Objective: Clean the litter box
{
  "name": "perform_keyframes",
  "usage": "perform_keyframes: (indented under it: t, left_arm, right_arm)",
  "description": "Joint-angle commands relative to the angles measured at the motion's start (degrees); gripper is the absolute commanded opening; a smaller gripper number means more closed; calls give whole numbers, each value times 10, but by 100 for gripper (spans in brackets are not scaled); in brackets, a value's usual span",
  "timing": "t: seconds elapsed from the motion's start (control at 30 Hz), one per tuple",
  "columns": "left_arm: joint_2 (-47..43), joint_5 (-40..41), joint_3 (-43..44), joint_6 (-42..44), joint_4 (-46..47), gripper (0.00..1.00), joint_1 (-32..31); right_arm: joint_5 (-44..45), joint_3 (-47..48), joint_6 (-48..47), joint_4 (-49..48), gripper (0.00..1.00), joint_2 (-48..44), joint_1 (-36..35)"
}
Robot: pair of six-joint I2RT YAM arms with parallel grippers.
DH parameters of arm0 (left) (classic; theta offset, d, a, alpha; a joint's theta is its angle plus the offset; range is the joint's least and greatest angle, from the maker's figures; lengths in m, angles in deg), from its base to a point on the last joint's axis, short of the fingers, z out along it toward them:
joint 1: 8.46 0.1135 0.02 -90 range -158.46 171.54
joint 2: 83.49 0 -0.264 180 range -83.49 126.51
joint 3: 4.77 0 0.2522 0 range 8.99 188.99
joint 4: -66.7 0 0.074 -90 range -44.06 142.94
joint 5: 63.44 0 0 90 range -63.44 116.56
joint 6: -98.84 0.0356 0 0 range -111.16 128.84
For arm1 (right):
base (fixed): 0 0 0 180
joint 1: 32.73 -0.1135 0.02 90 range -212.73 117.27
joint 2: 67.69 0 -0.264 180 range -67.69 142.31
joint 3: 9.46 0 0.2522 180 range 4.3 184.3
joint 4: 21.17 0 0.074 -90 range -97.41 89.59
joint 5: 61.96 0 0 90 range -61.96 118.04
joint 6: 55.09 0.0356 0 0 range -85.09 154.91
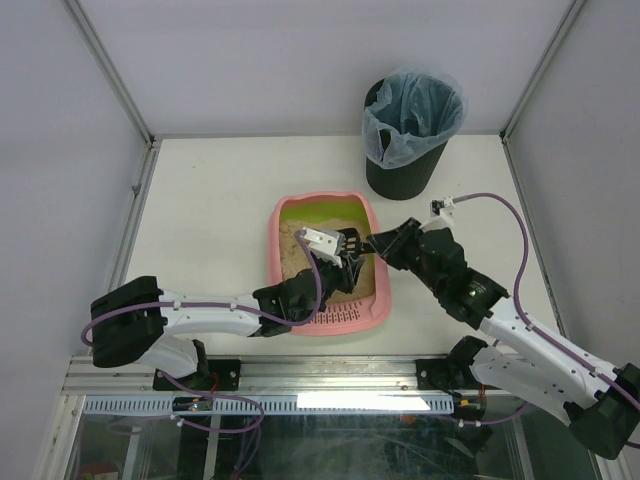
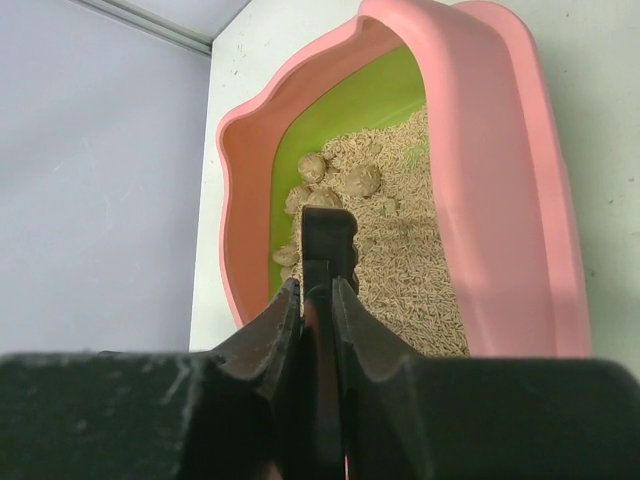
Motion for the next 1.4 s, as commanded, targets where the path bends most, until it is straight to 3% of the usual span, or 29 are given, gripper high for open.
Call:
perform_keyframes:
  t: [0.0,0.13,0.2,0.37,0.53,0.73,0.83,1.03,1.37]
  left_arm:
    - [-35,3,17,-29,21,35,-7]
    - [-115,10,-2,-37,-49,49,-6]
    - [-154,23,4,-42,-126,52,-3]
    - [-261,91,5,-121,-344,69,12]
    - [-388,104,-14,-237,-530,75,65]
    - [-433,40,-11,-266,-632,81,154]
    - [-411,-10,-4,-263,-640,84,190]
    - [-357,-143,-19,-200,-552,84,257]
    - [-254,-247,-6,-132,-472,63,319]
  right_arm:
    - [34,13,-23,-17,0,-11,1]
    - [55,35,-70,13,0,-15,1]
    - [64,42,-89,28,0,-16,1]
    - [57,59,-140,38,0,-7,1]
    - [40,105,-187,58,0,50,1]
    - [22,168,-227,60,0,151,1]
    - [31,199,-245,53,0,197,1]
    - [38,272,-266,70,0,289,1]
    - [47,343,-246,110,0,403,1]
